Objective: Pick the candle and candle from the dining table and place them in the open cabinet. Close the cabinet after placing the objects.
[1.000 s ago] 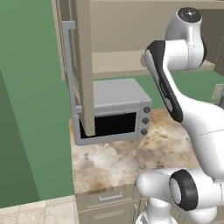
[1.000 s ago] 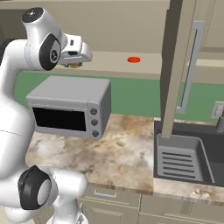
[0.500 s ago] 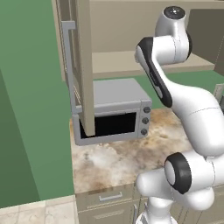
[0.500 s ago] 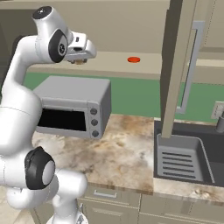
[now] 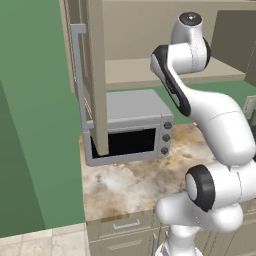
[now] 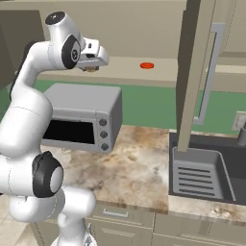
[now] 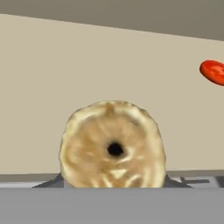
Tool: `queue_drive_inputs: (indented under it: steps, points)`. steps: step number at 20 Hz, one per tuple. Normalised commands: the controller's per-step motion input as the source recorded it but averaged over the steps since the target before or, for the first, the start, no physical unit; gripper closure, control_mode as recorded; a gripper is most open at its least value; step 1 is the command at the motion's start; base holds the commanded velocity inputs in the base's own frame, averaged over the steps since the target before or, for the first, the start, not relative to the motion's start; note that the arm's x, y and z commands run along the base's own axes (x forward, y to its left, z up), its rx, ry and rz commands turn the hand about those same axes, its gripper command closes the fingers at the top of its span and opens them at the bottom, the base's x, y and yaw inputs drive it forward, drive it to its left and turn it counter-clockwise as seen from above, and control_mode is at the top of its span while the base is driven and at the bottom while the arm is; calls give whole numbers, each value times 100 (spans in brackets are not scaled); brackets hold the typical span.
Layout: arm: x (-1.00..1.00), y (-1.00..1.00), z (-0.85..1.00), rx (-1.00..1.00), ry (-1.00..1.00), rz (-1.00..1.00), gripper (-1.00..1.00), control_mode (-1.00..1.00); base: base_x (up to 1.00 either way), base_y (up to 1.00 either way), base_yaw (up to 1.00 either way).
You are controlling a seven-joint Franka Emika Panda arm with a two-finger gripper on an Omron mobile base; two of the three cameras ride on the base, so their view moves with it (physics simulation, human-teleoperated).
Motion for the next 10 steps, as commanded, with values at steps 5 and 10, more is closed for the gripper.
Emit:
queue_drive_inputs:
  steps: [5,10]
  points:
    - [35,0,-5,0,0,0,100,-100,0,0,0]
    - [20,-4,-2,0,10,0,100,-100,0,0,0]
